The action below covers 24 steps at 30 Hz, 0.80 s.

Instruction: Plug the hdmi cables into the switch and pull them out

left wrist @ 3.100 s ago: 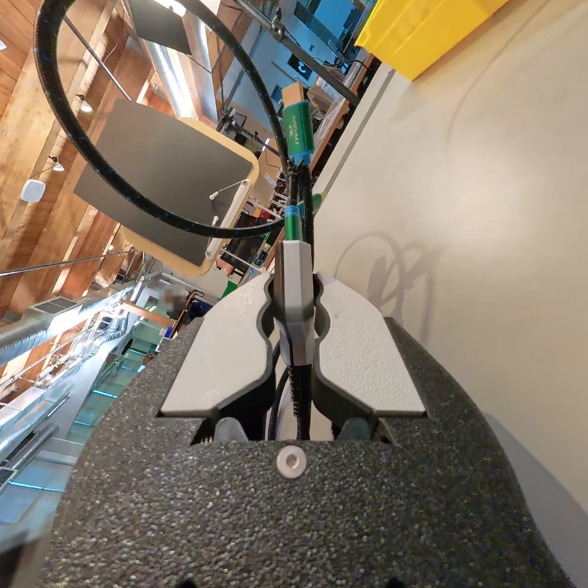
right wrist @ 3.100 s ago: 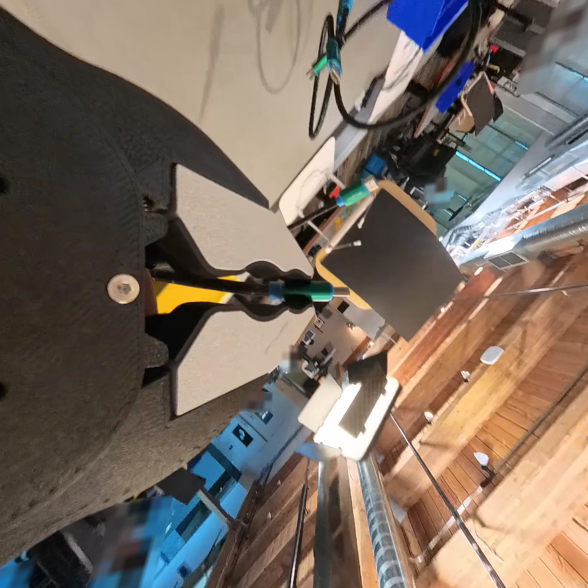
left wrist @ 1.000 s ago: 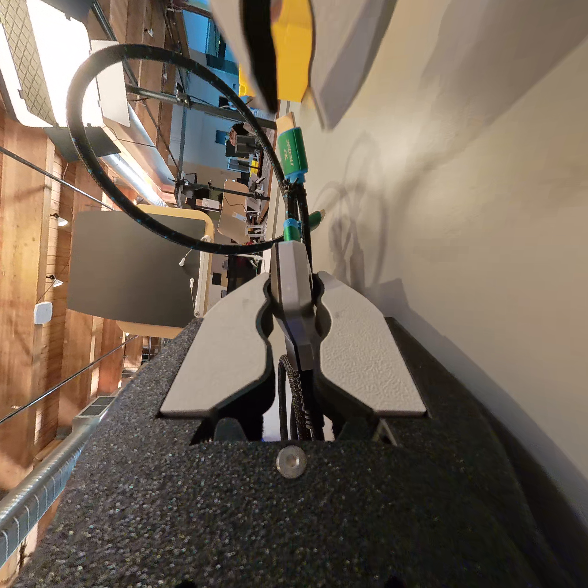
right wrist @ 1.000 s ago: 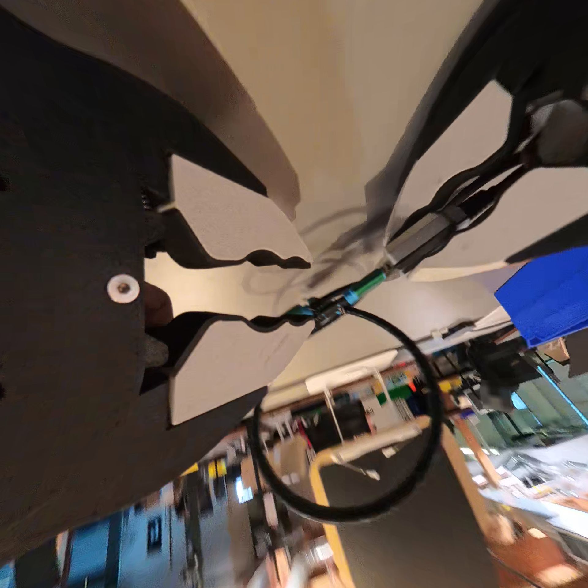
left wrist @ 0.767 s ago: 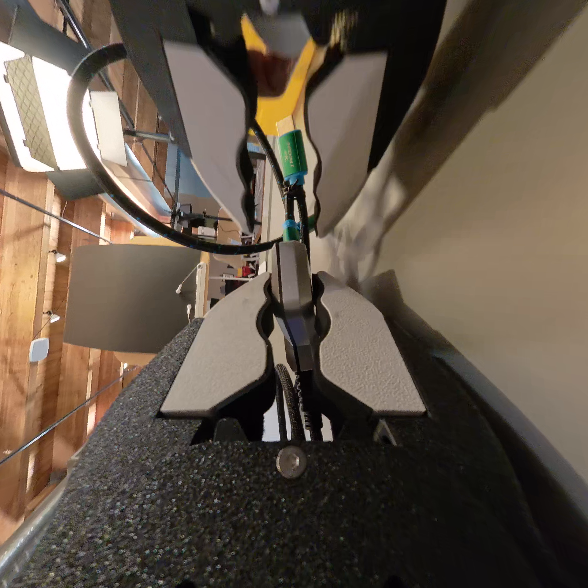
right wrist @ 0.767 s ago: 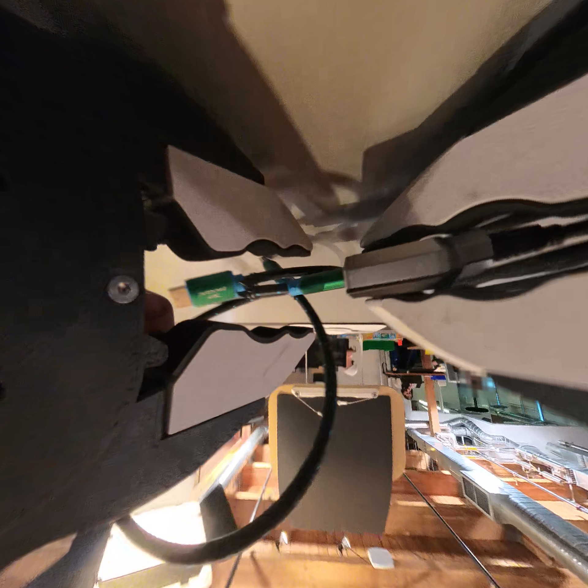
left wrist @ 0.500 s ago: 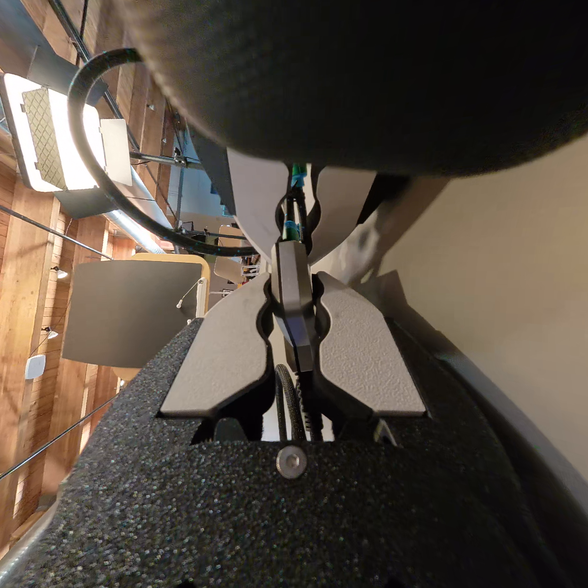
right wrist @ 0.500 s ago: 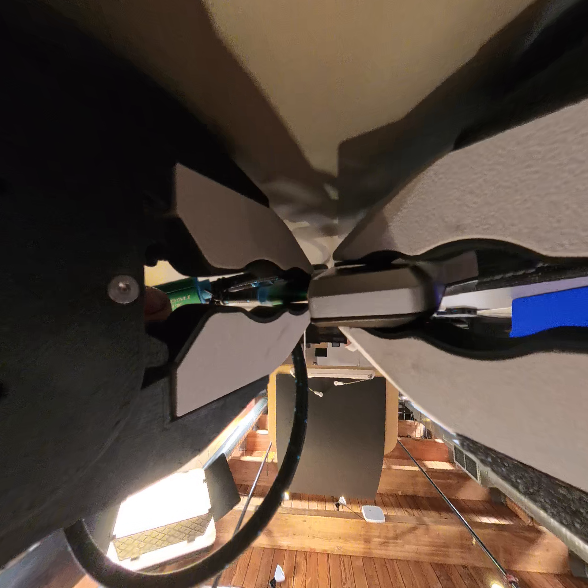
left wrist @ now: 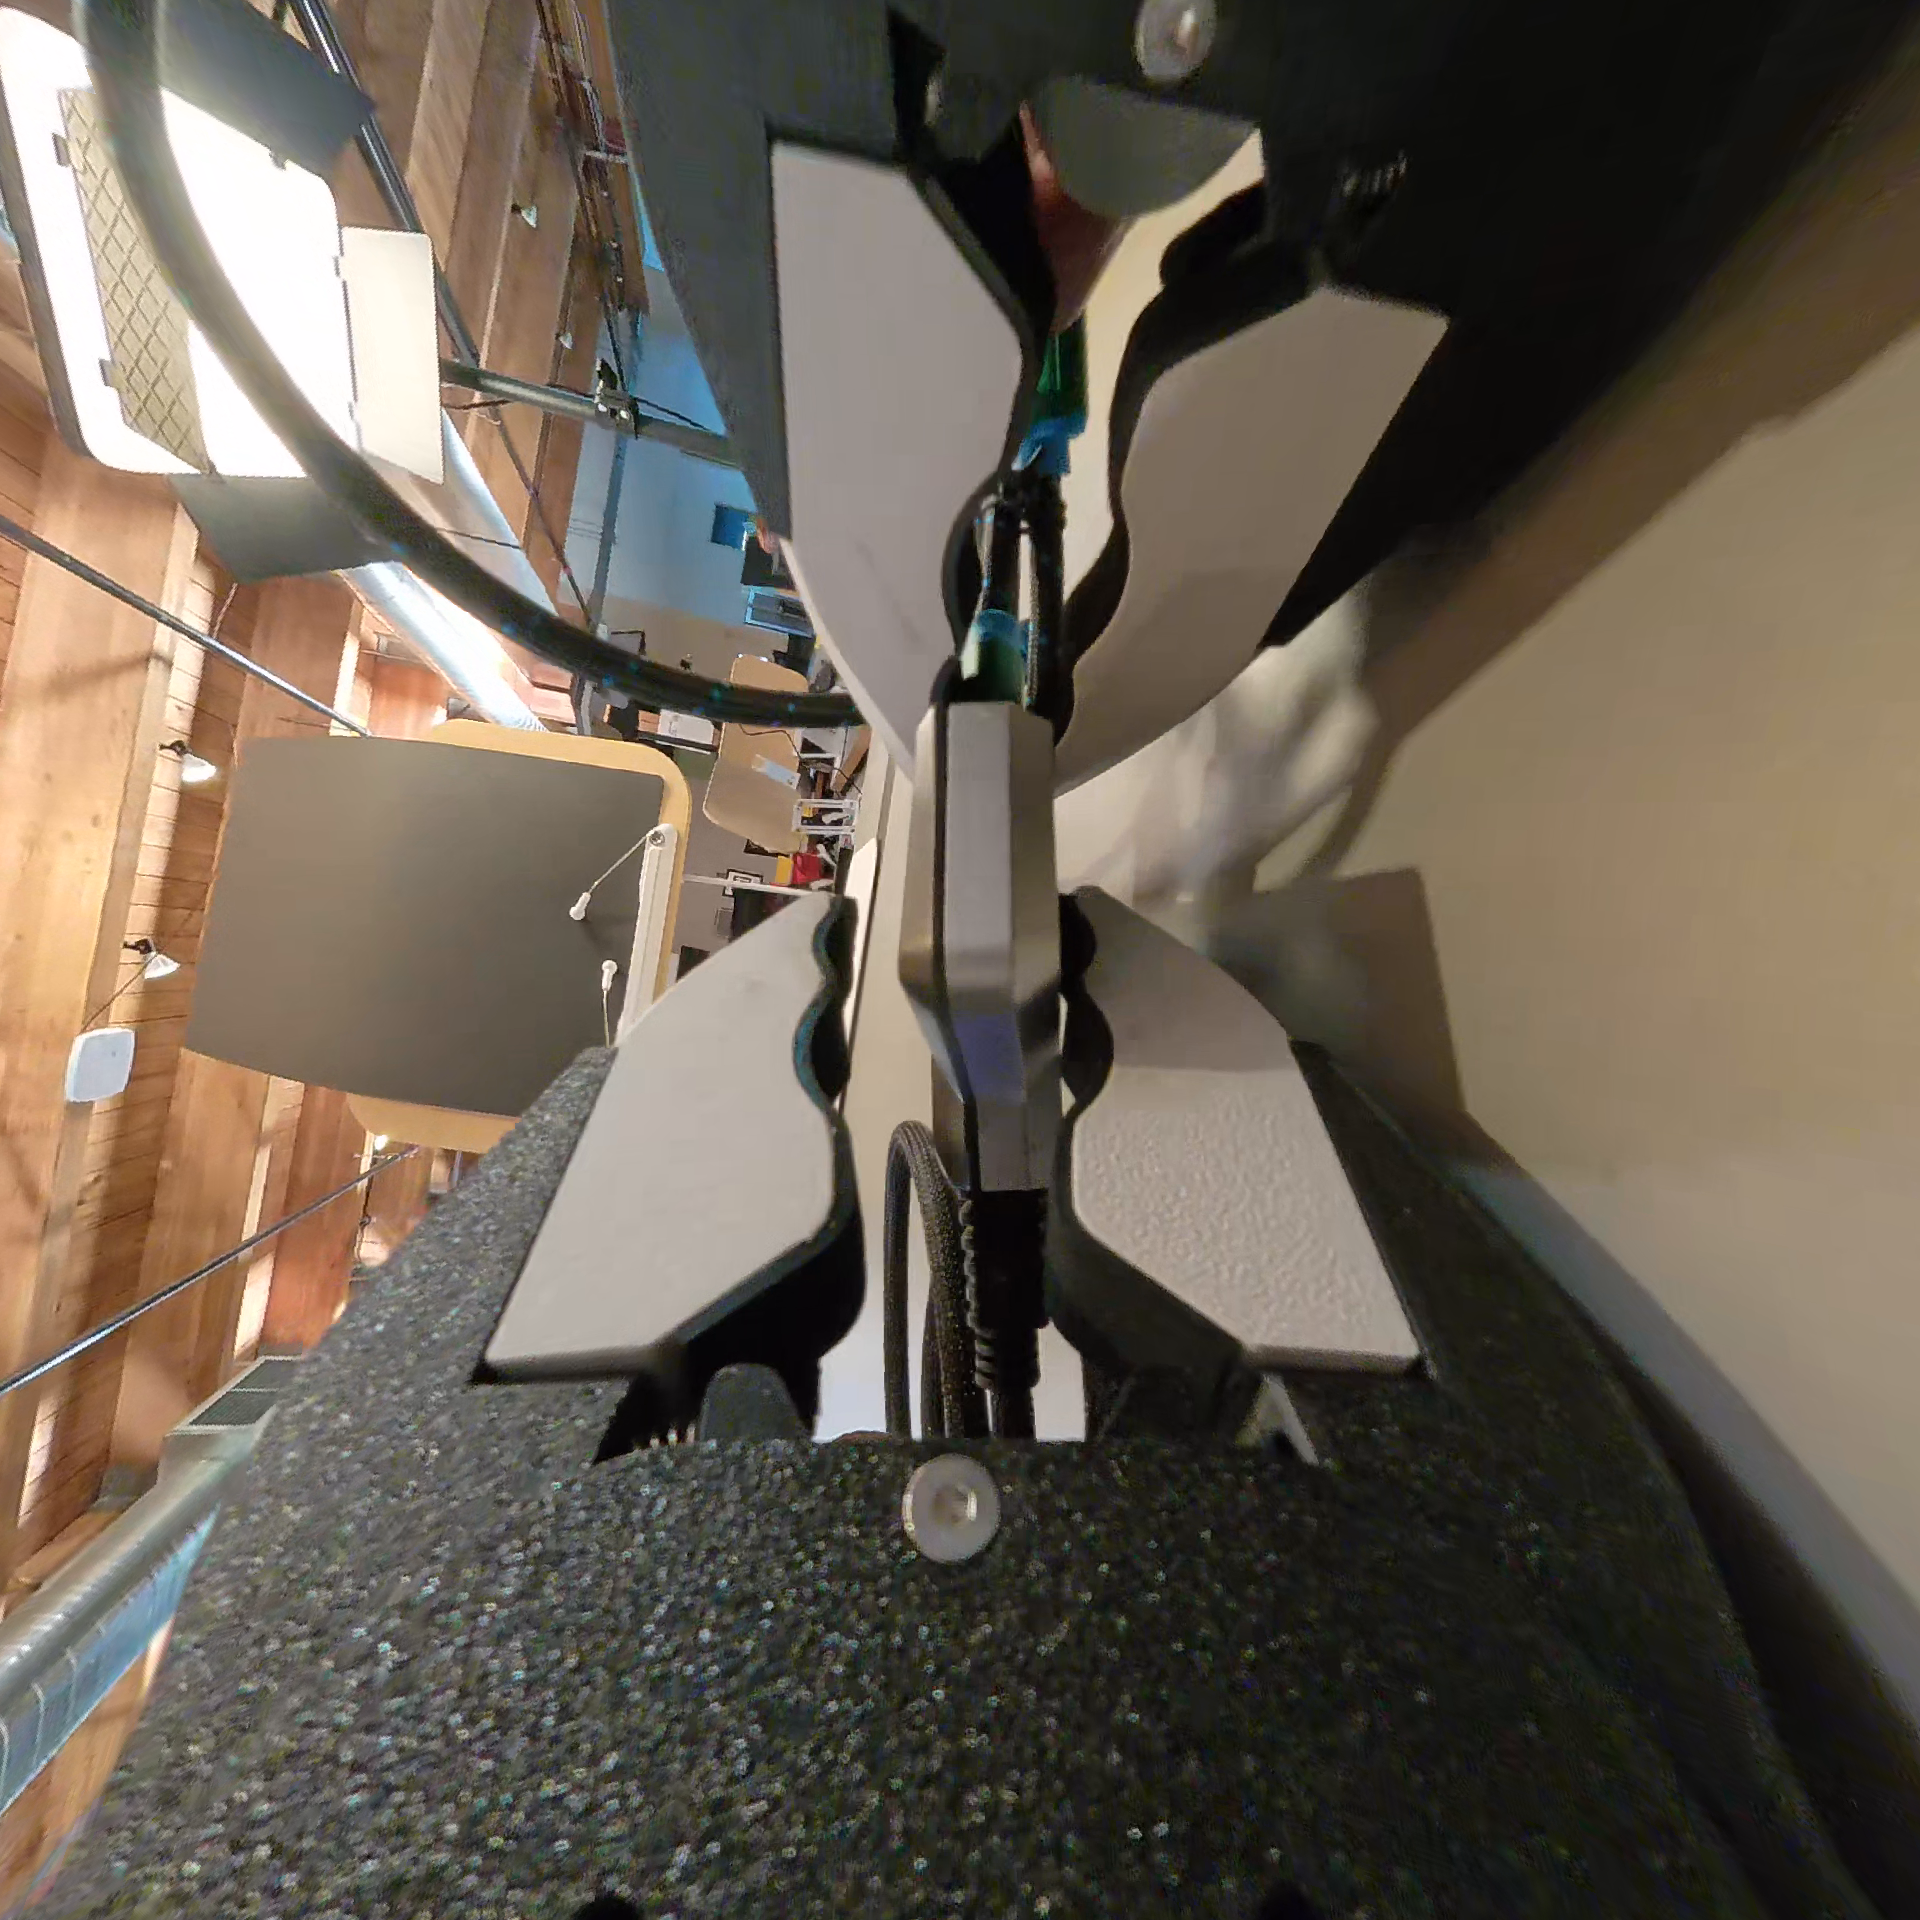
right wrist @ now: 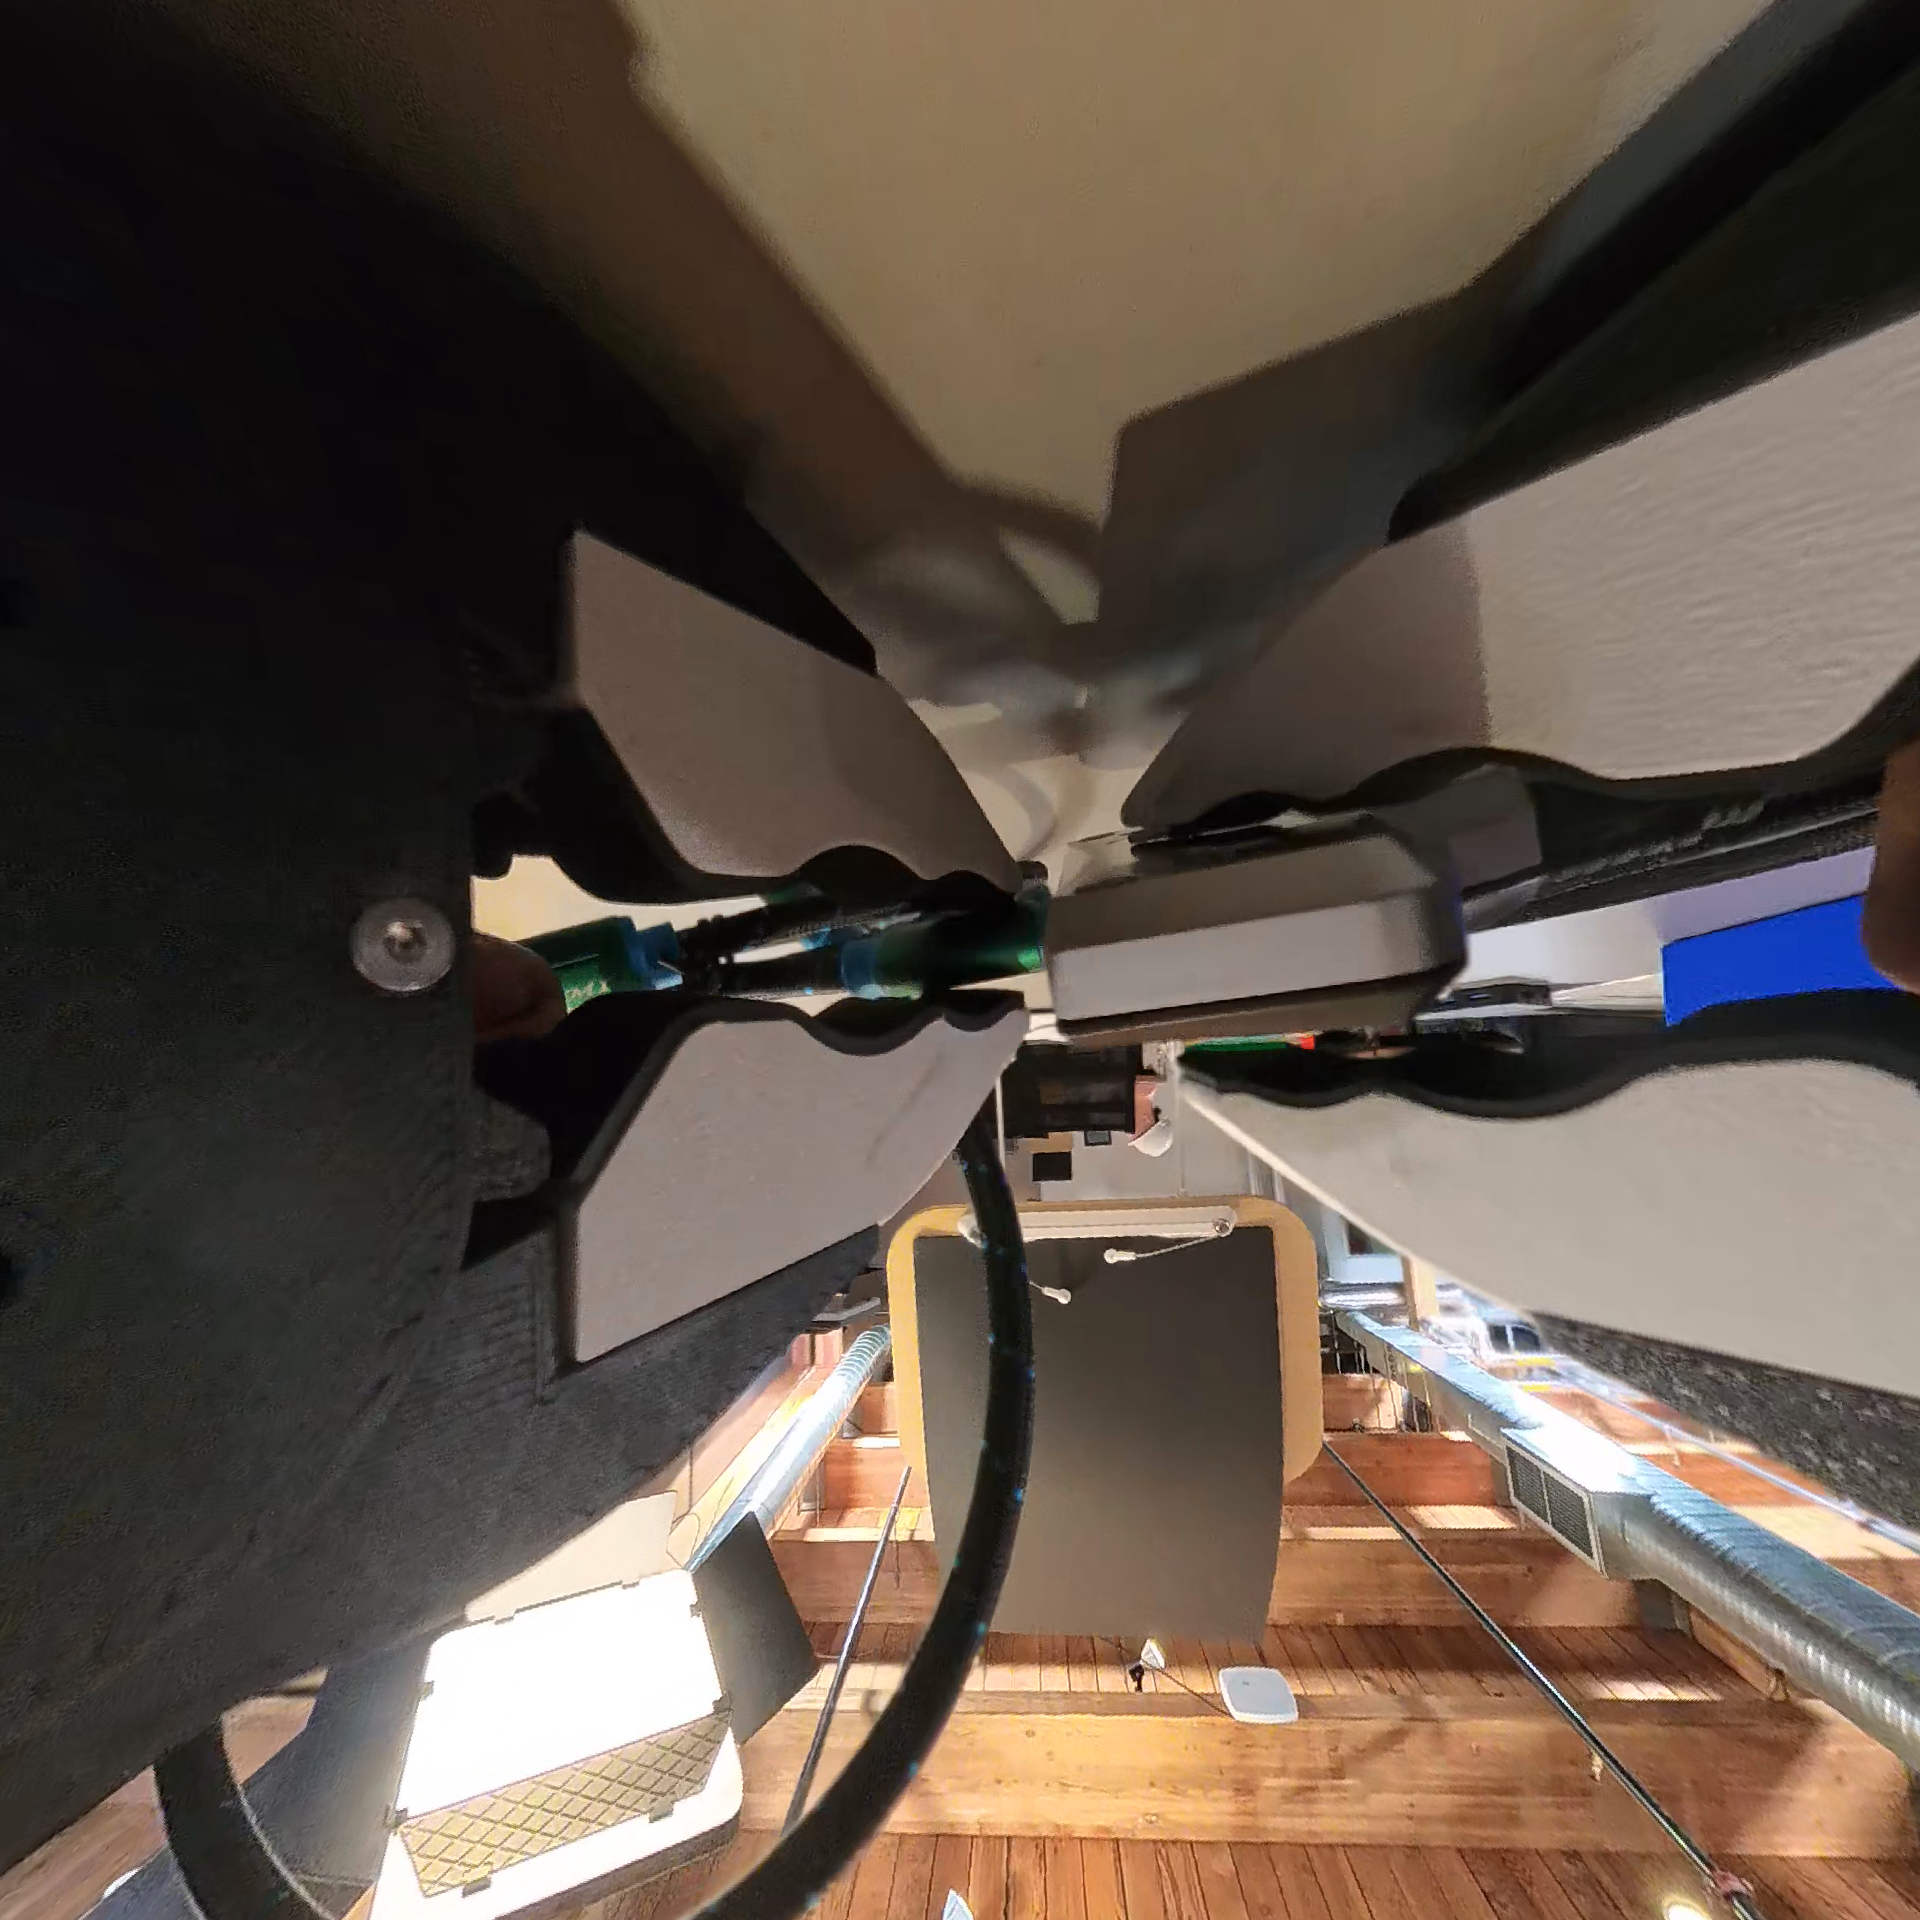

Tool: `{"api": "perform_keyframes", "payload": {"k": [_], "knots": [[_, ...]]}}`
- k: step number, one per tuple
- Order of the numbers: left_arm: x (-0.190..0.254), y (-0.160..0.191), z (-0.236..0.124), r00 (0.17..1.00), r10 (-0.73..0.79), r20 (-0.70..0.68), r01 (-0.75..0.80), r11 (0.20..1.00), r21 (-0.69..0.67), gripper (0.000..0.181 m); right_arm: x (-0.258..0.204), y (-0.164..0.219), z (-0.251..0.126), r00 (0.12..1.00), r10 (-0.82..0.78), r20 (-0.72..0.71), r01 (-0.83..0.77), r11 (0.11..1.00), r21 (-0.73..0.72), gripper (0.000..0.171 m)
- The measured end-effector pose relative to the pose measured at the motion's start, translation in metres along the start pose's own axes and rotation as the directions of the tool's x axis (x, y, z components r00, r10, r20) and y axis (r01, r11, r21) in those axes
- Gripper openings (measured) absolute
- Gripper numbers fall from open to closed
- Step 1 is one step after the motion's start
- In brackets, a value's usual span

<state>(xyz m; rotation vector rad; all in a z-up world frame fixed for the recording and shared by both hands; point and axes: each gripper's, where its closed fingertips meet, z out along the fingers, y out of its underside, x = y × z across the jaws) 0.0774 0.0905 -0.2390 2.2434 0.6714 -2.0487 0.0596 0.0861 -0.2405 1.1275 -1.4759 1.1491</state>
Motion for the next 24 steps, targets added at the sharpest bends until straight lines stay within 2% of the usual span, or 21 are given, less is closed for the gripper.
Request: {"api": "perform_keyframes", "payload": {"k": [7, 10, 17, 24], "knots": [[0.000, 0.003, 0.002, 1.000, 0.003, 0.000, -0.003, 1.000, -0.016, 0.037, 0.002, -0.004, -0.003, 1.000, -0.012, -0.015, 0.012, 1.000, 0.027, 0.014], [0.005, 0.004, 0.002, 0.999, 0.028, -0.025, -0.029, 0.999, -0.016, 0.024, 0.003, -0.006, -0.005, 0.999, -0.028, -0.030, 0.029, 0.999, 0.033, 0.014], [0.008, 0.006, 0.002, 0.997, 0.064, -0.050, -0.066, 0.997, -0.034, 0.024, -0.003, -0.006, -0.005, 0.998, -0.060, 0.004, 0.060, 0.997, 0.049, 0.013], [0.010, 0.004, 0.003, 0.997, 0.052, -0.065, -0.054, 0.998, -0.027, 0.025, -0.006, -0.003, -0.008, 0.998, -0.016, 0.056, 0.010, 0.994, 0.110, 0.013]]}}
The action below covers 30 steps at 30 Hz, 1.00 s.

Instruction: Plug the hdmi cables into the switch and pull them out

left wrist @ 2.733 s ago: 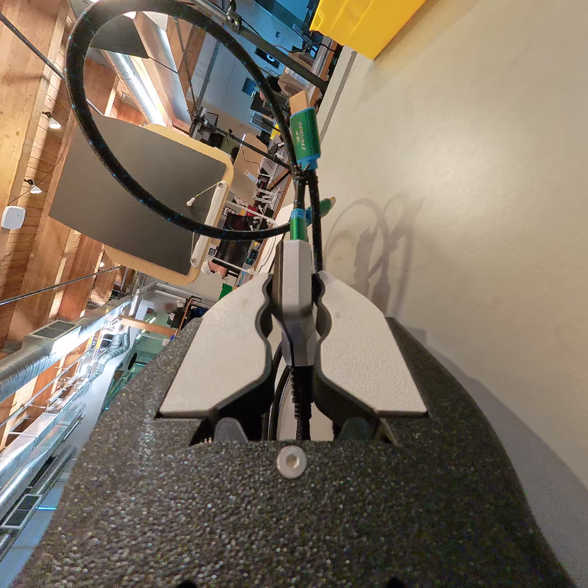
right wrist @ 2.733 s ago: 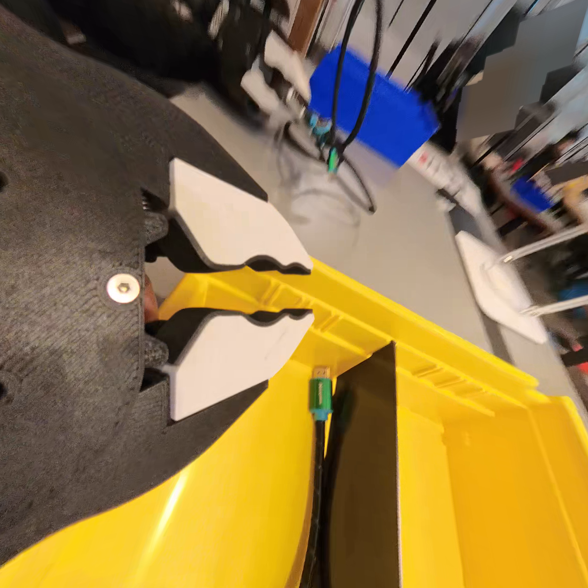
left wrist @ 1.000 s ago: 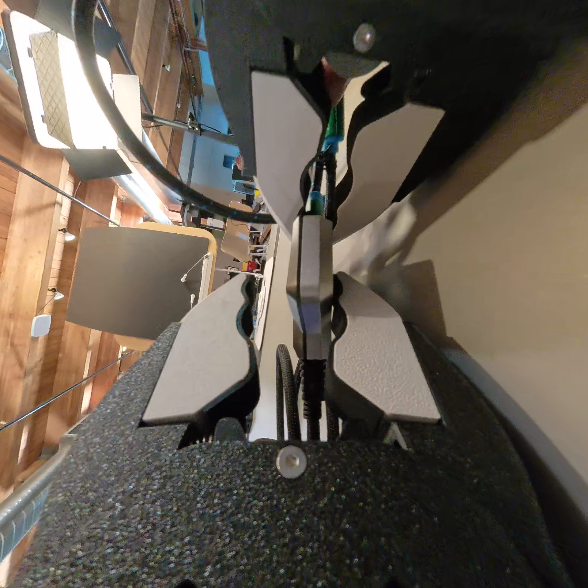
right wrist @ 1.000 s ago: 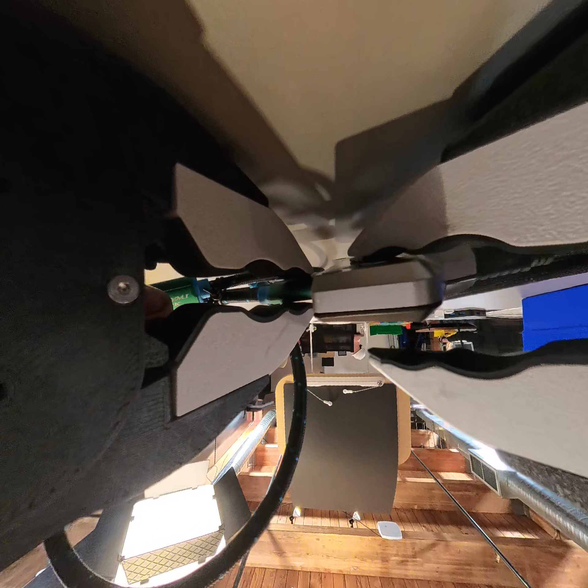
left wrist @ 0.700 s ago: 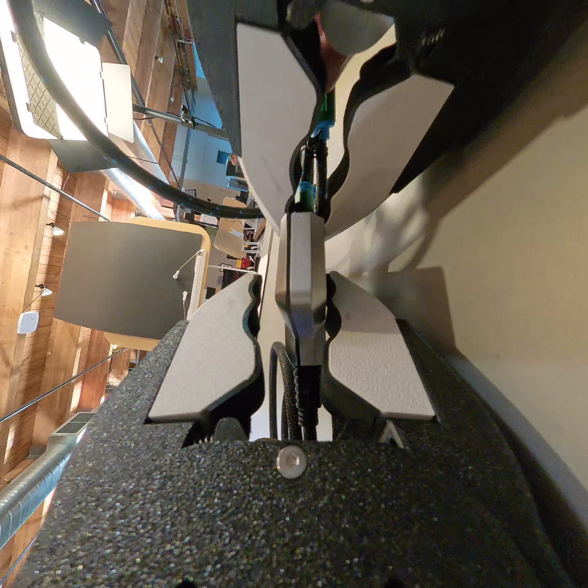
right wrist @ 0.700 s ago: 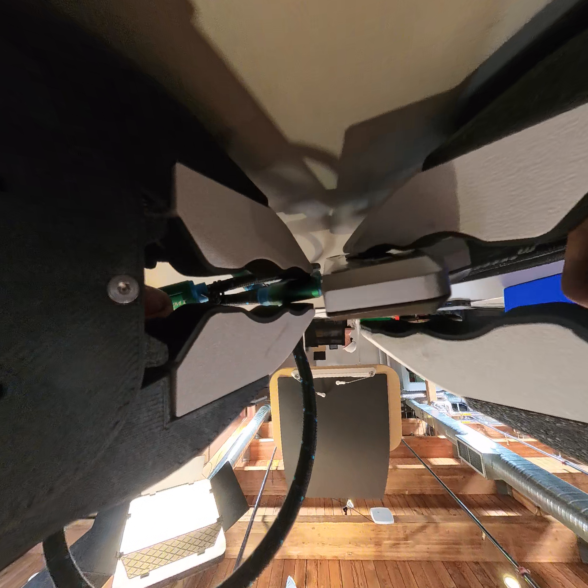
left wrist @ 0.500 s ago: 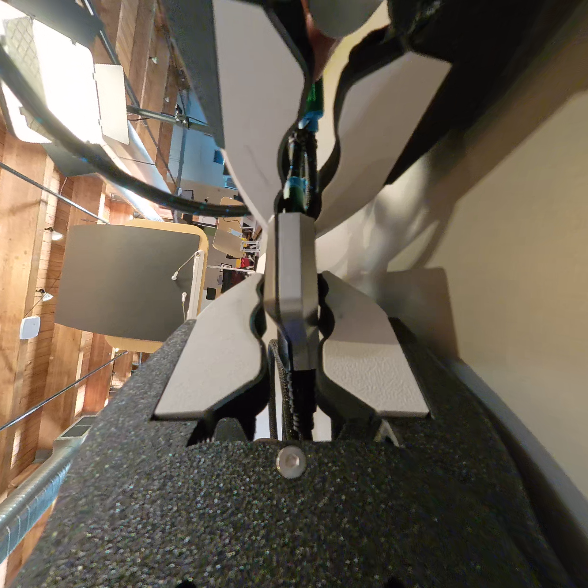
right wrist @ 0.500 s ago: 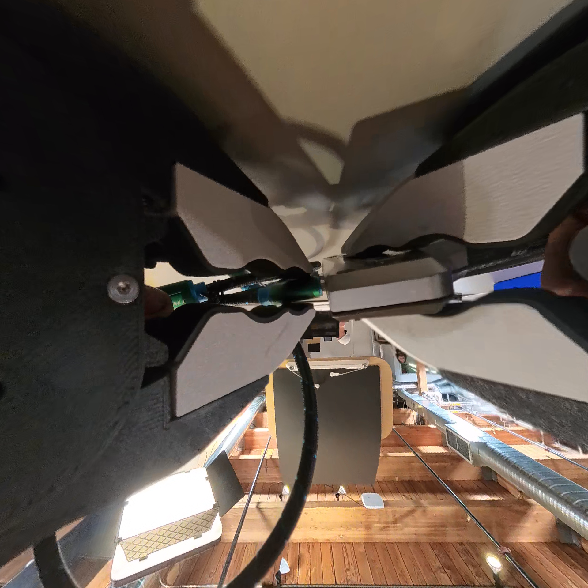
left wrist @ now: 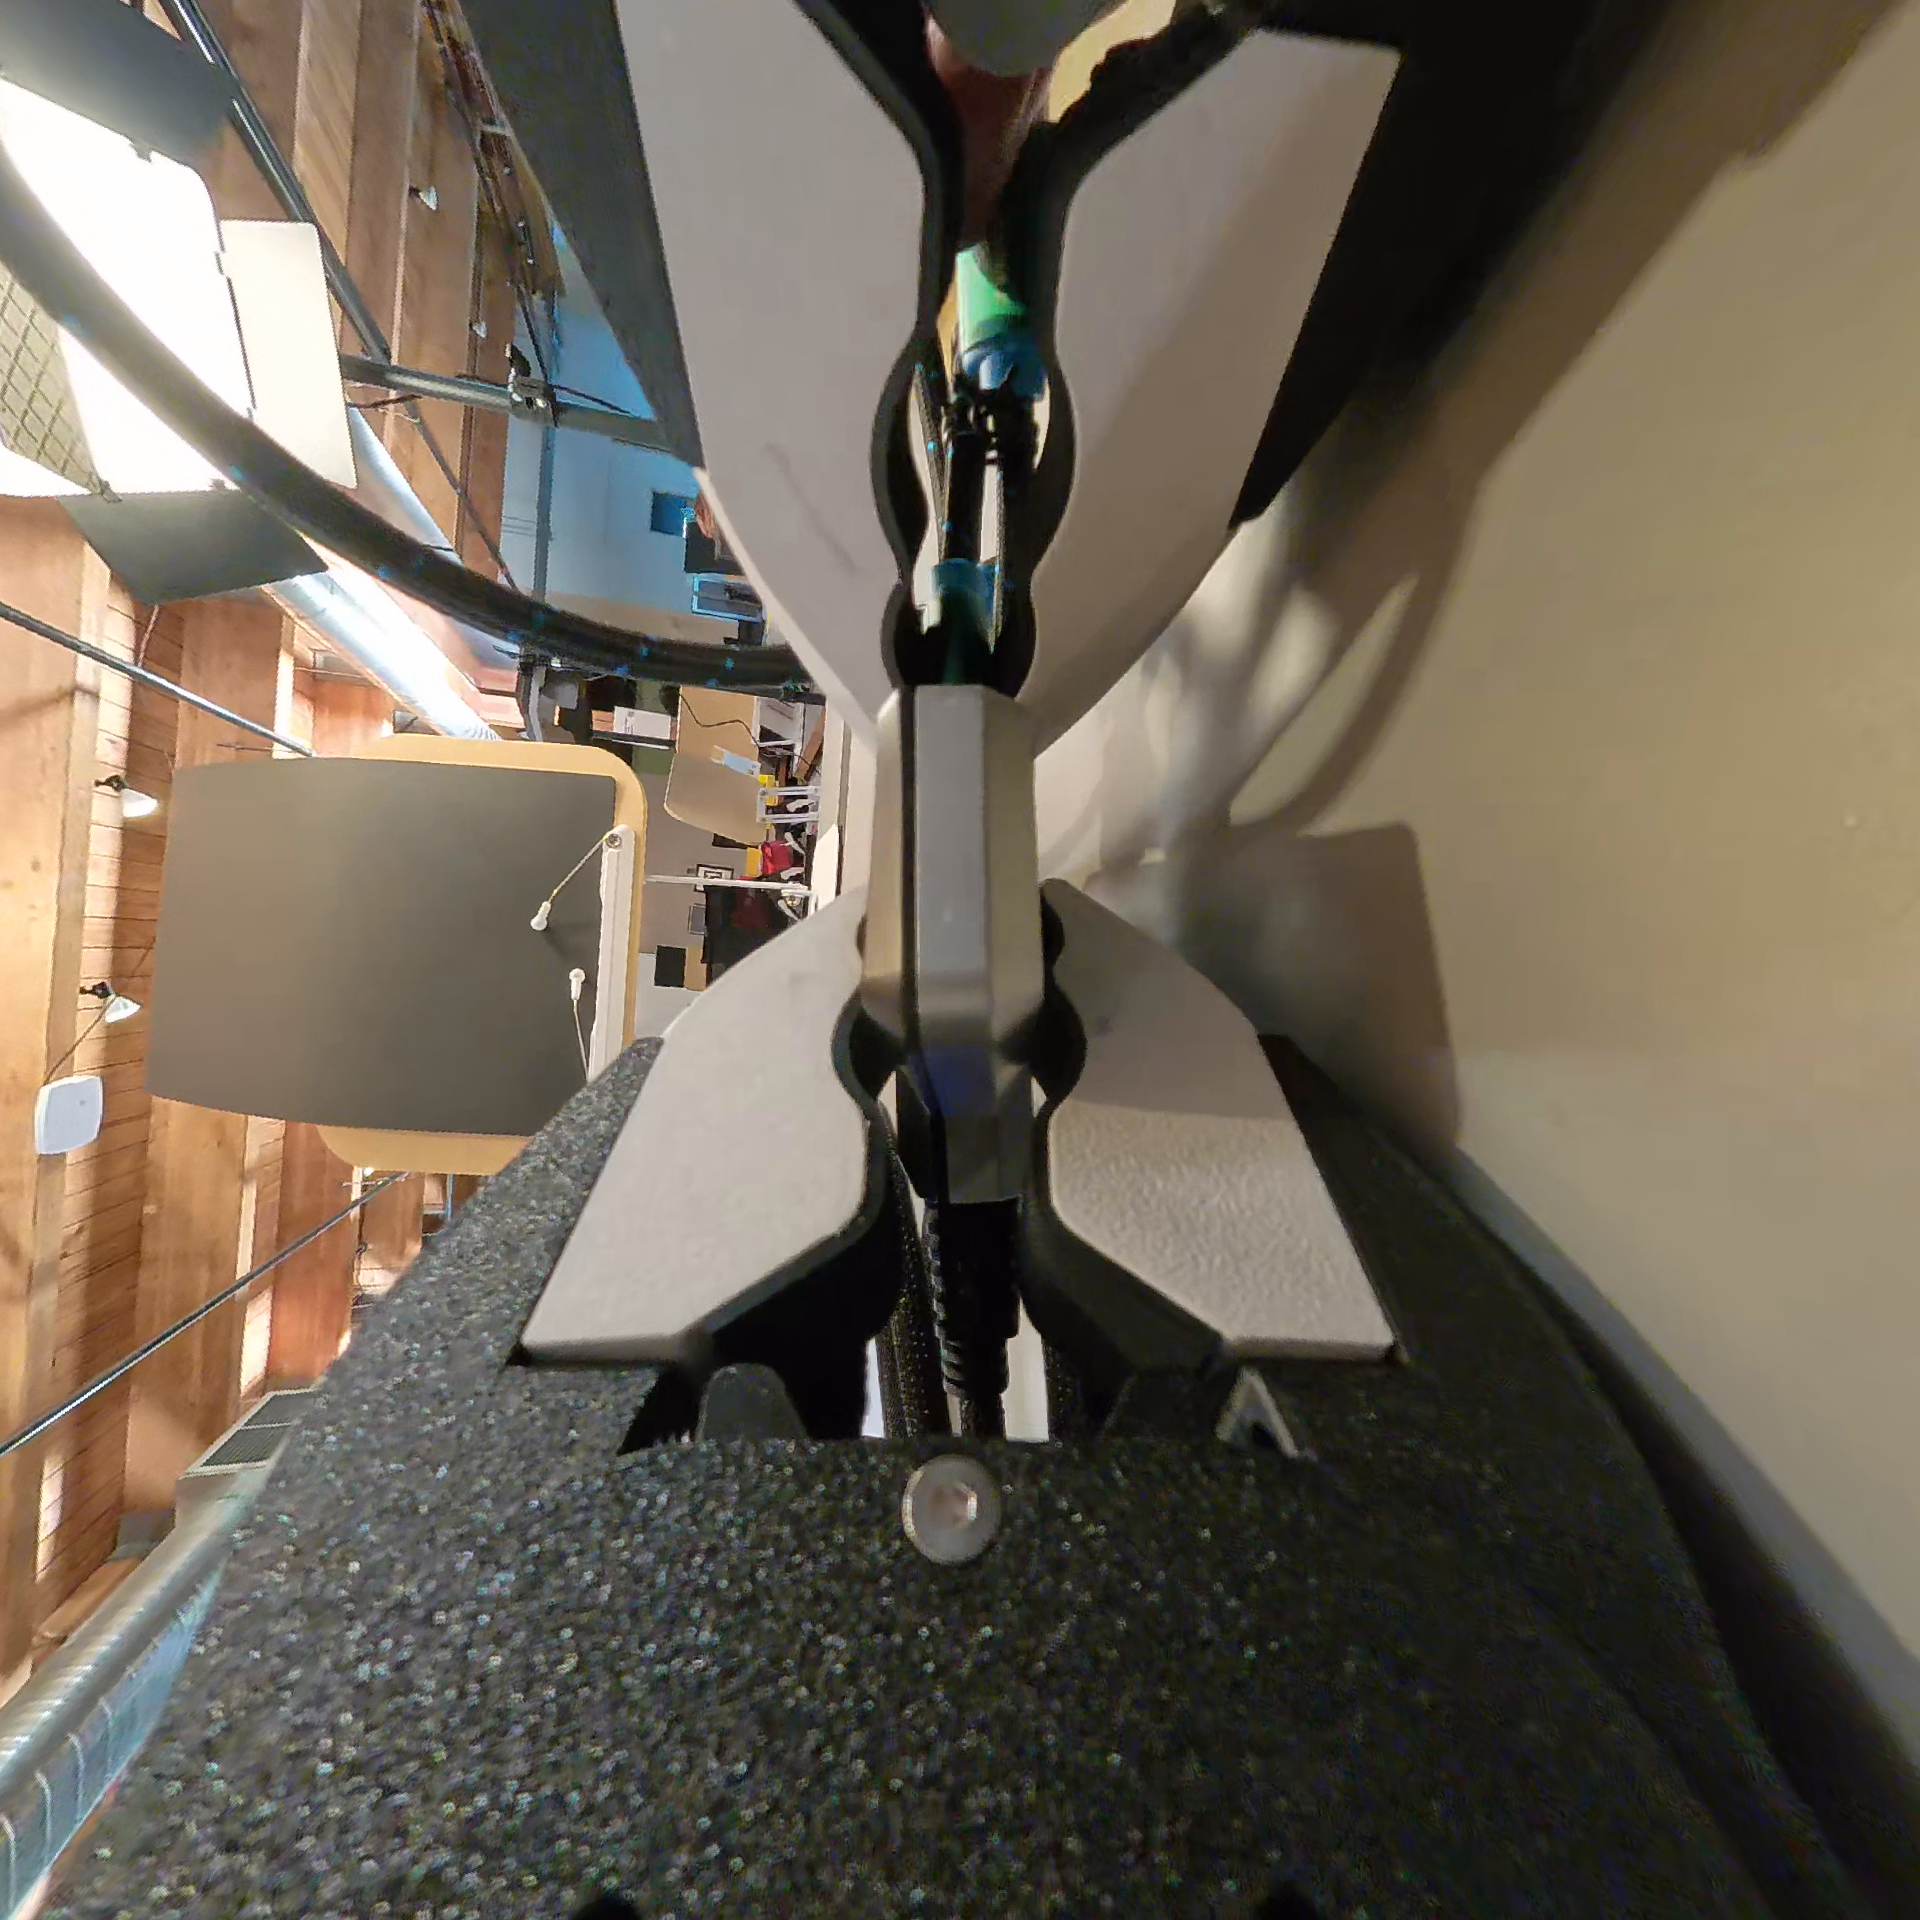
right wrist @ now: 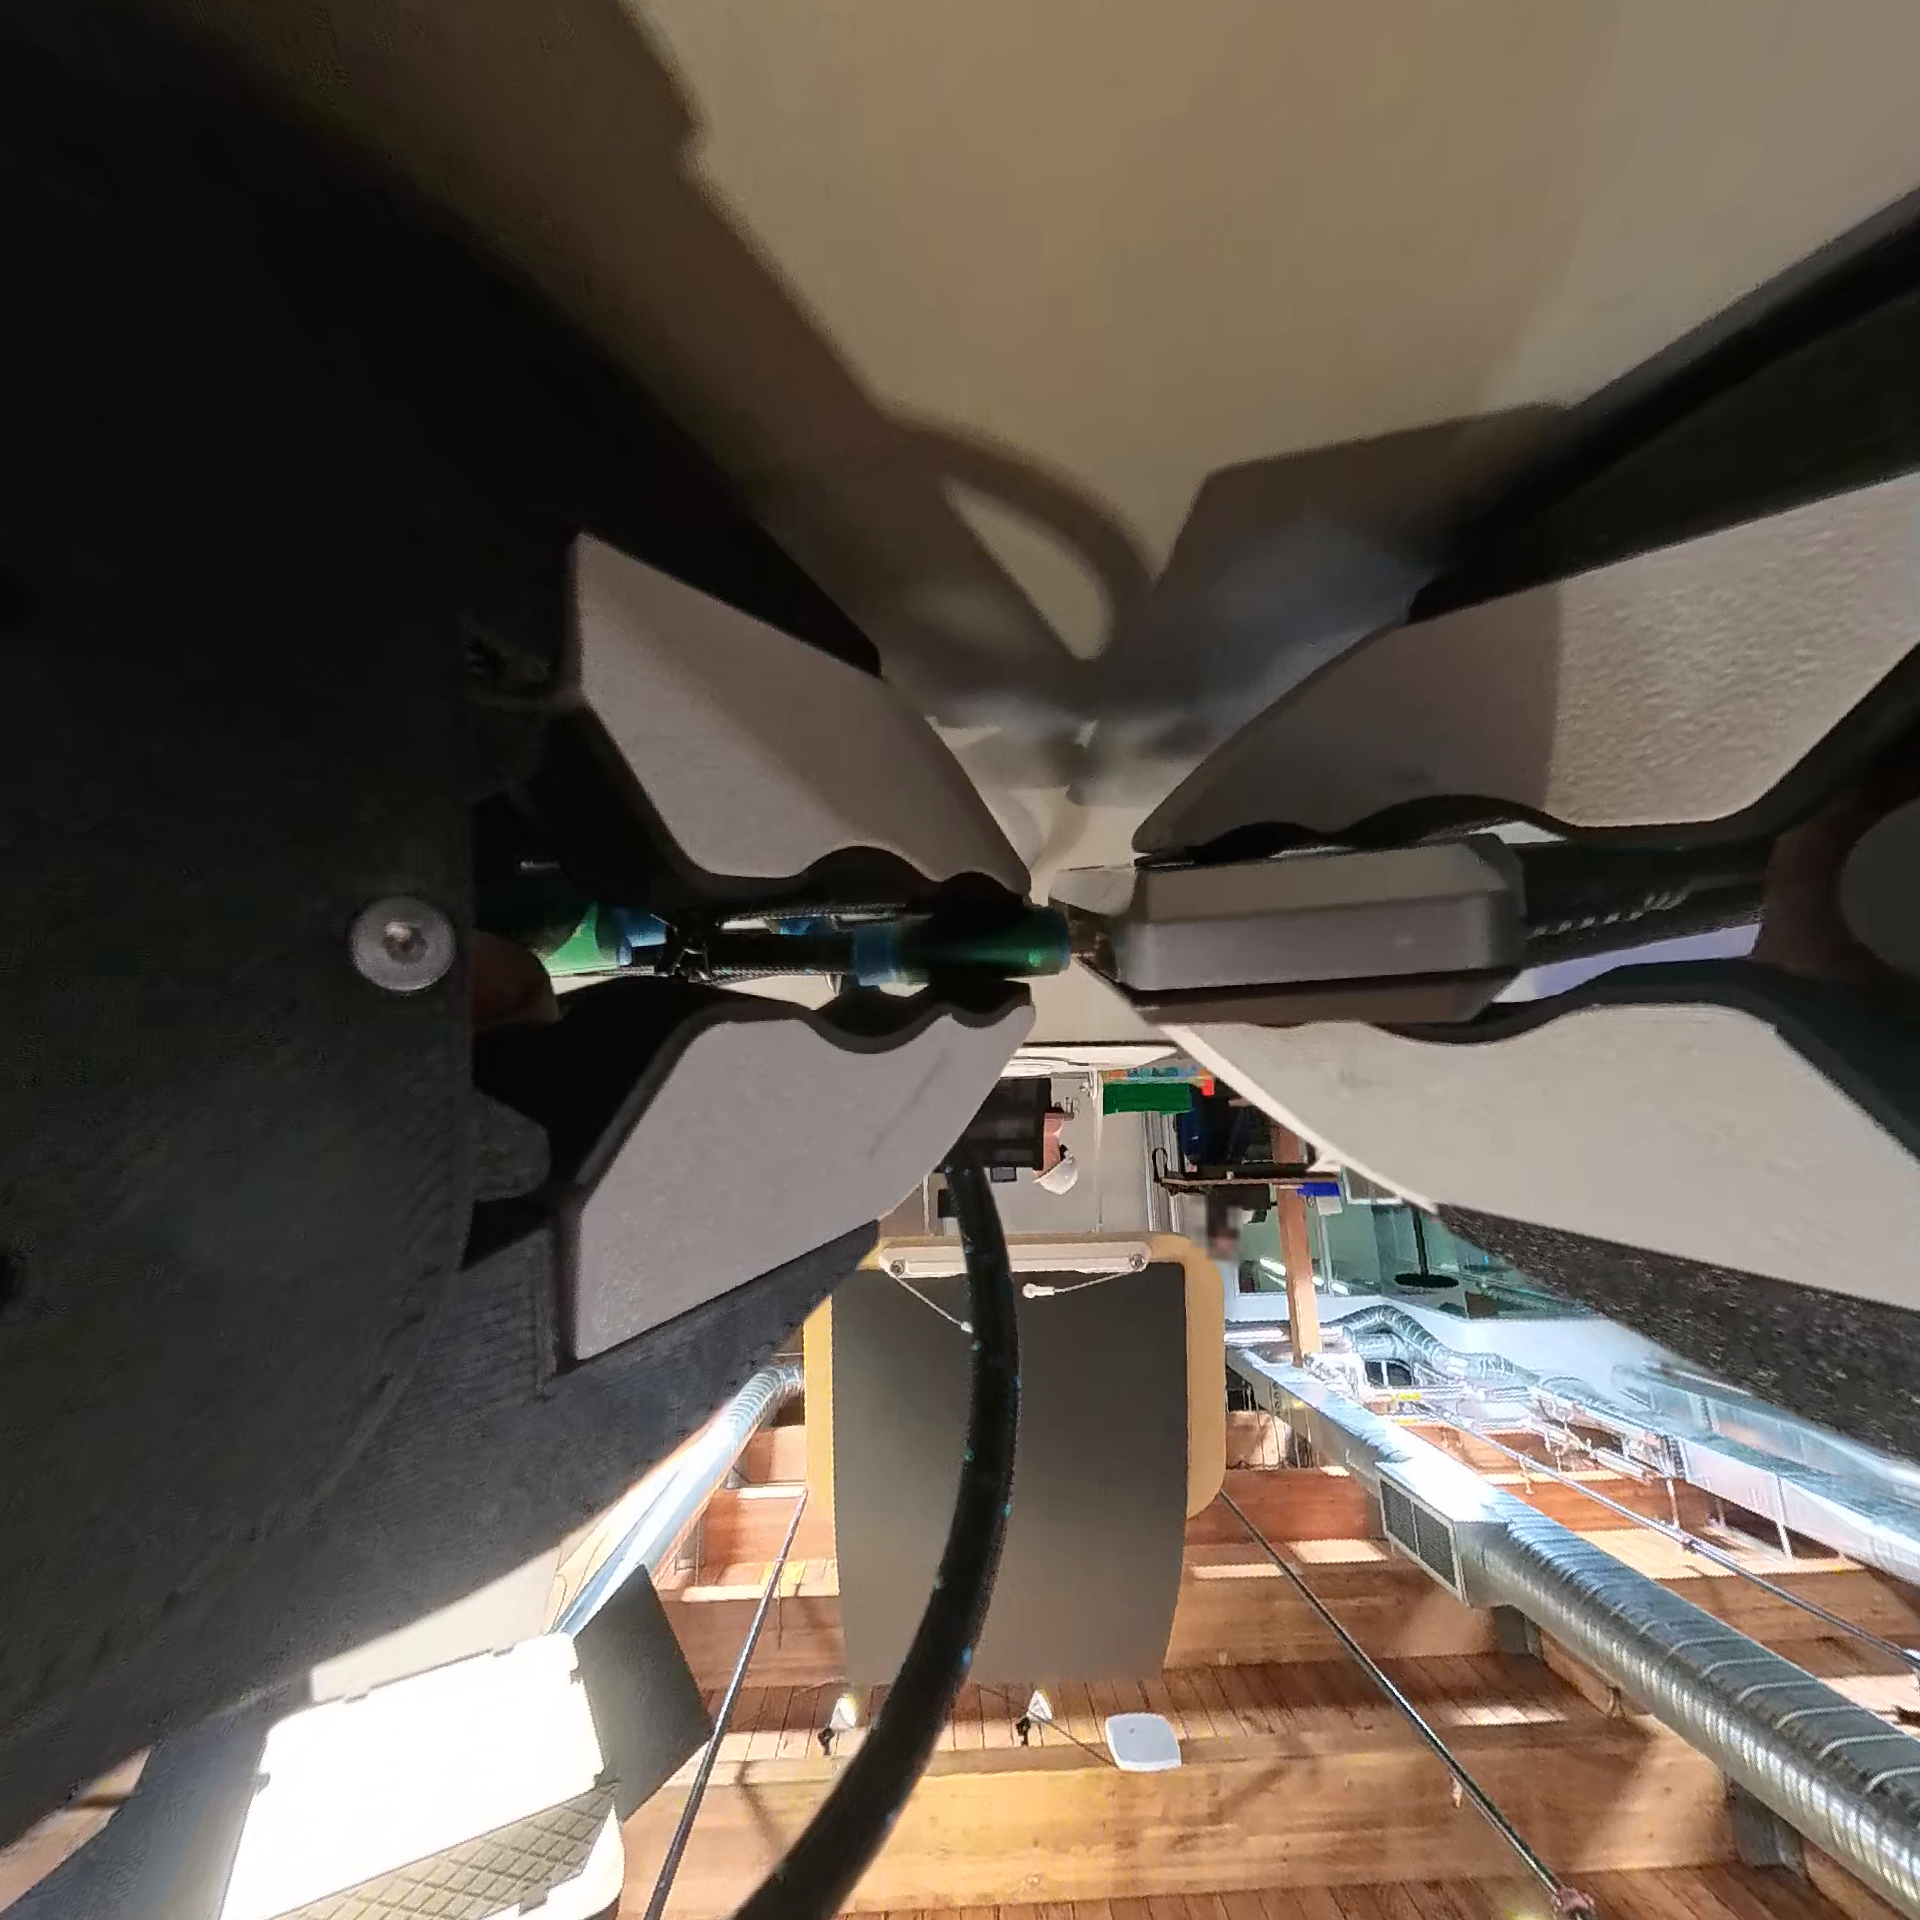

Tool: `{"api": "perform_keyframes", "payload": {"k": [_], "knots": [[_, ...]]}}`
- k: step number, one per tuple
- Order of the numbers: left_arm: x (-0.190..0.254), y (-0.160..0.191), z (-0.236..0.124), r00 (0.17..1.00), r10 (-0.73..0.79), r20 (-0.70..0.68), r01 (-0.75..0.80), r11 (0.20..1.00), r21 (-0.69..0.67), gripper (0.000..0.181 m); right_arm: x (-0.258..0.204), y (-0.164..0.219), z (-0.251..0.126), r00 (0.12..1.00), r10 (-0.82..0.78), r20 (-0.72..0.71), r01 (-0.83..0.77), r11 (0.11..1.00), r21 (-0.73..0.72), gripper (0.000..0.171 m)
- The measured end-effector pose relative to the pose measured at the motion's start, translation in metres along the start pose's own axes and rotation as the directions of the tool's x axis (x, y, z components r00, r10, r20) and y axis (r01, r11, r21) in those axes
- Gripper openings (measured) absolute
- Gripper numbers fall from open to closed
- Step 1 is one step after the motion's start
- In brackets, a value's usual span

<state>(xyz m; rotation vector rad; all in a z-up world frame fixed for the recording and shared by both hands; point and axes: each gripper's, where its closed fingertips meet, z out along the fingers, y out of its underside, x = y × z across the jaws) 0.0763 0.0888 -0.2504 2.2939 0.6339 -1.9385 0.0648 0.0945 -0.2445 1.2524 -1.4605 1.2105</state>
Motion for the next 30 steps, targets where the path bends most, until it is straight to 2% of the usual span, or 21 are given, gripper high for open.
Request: {"api": "perform_keyframes", "payload": {"k": [27, 28, 29, 30], "knots": [[0.004, -0.010, -0.002, 0.999, -0.028, -0.043, 0.030, 0.998, 0.050, 0.026, -0.004, 0.001, -0.019, 0.976, 0.155, 0.150, -0.173, 0.978, 0.116, 0.014], [0.004, -0.009, -0.002, 0.999, -0.029, -0.041, 0.030, 0.999, 0.044, 0.026, -0.003, 0.004, -0.019, 0.983, 0.134, 0.127, -0.147, 0.984, 0.098, 0.012], [0.001, 0.006, -0.002, 0.999, -0.035, -0.023, 0.035, 0.999, -0.033, 0.024, 0.006, 0.023, -0.020, 0.992, 0.115, 0.055, -0.116, 0.993, 0.018, 0.013], [-0.005, 0.038, -0.004, 0.998, -0.070, -0.003, 0.069, 0.985, -0.155, 0.024, 0.017, 0.052, -0.028, 0.992, 0.122, -0.015, -0.123, 0.991, -0.049, 0.013]]}}
